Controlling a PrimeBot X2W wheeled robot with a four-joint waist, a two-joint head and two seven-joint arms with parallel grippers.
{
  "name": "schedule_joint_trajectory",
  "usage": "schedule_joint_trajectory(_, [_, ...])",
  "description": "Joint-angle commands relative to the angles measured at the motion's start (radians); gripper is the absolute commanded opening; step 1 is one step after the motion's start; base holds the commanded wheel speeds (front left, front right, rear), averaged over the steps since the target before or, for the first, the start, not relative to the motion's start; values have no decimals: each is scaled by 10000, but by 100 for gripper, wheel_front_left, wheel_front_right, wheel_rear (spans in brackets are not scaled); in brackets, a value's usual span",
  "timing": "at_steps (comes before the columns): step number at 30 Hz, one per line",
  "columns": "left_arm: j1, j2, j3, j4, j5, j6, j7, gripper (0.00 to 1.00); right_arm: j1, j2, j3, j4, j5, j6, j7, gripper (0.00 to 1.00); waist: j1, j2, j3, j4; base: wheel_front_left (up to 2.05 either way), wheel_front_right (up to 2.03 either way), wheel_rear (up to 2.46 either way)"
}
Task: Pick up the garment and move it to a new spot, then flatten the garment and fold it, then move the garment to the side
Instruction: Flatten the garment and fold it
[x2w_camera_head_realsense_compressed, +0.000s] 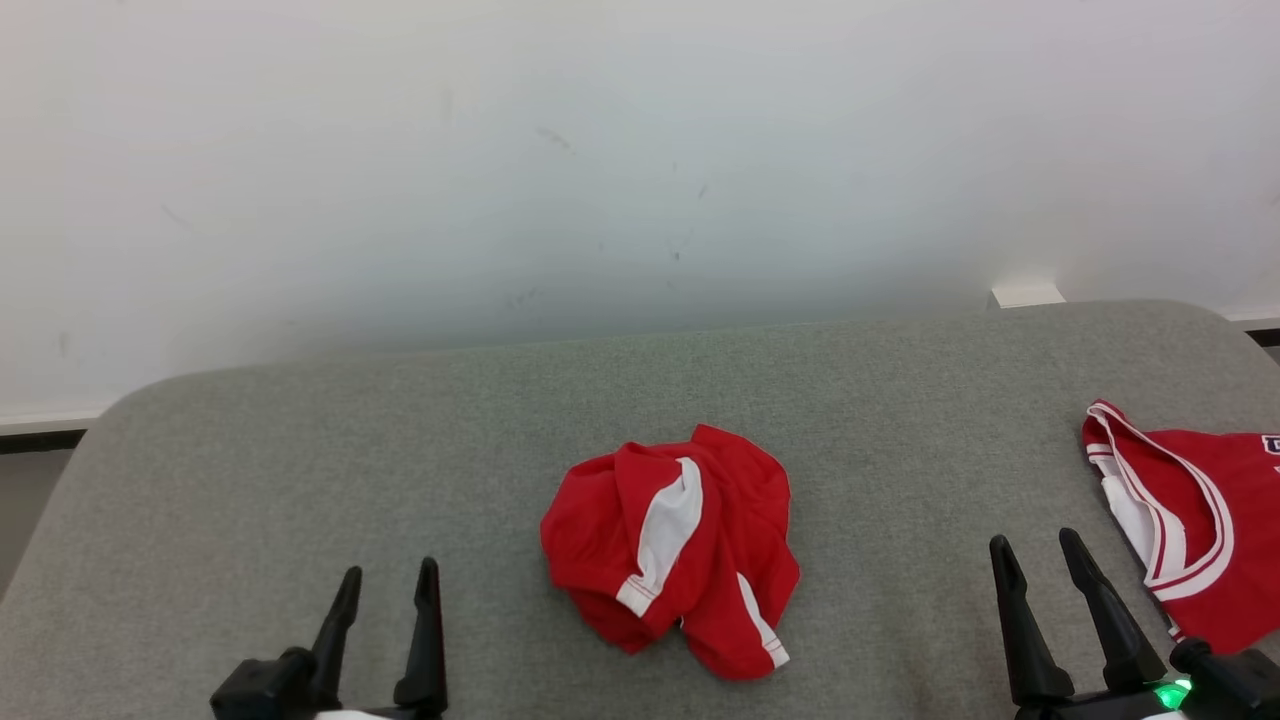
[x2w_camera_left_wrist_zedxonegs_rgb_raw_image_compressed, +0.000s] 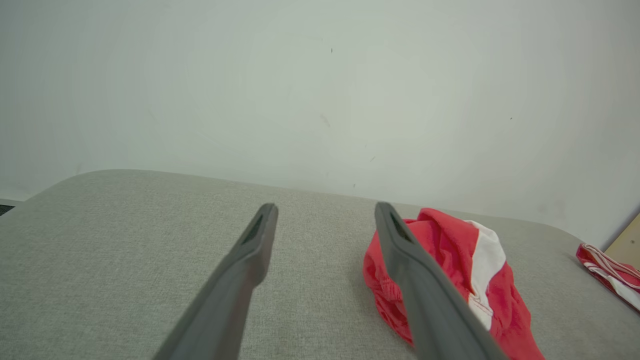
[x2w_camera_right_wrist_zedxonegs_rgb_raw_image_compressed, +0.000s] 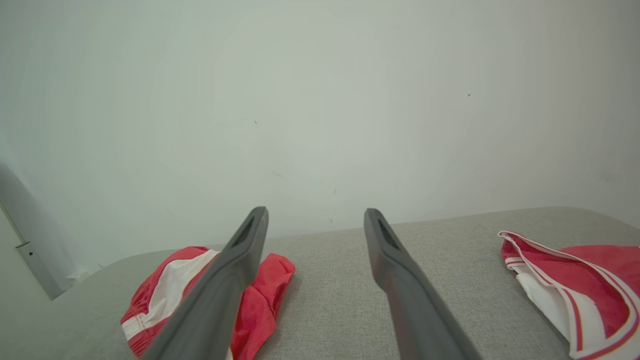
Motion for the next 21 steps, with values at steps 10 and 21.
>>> schedule_joint_trajectory(10, [13, -208, -40, 225, 100, -336, 23, 100, -119, 47, 34, 2, 207, -19, 7, 100, 0, 0, 32, -38, 0, 0, 0])
schedule_joint_trajectory(21, [-378, -516, -1206, 232, -1961, -1062, 2560, 100, -419, -61, 95, 6, 133, -20, 7, 100, 0, 0, 201, -437, 0, 0, 0])
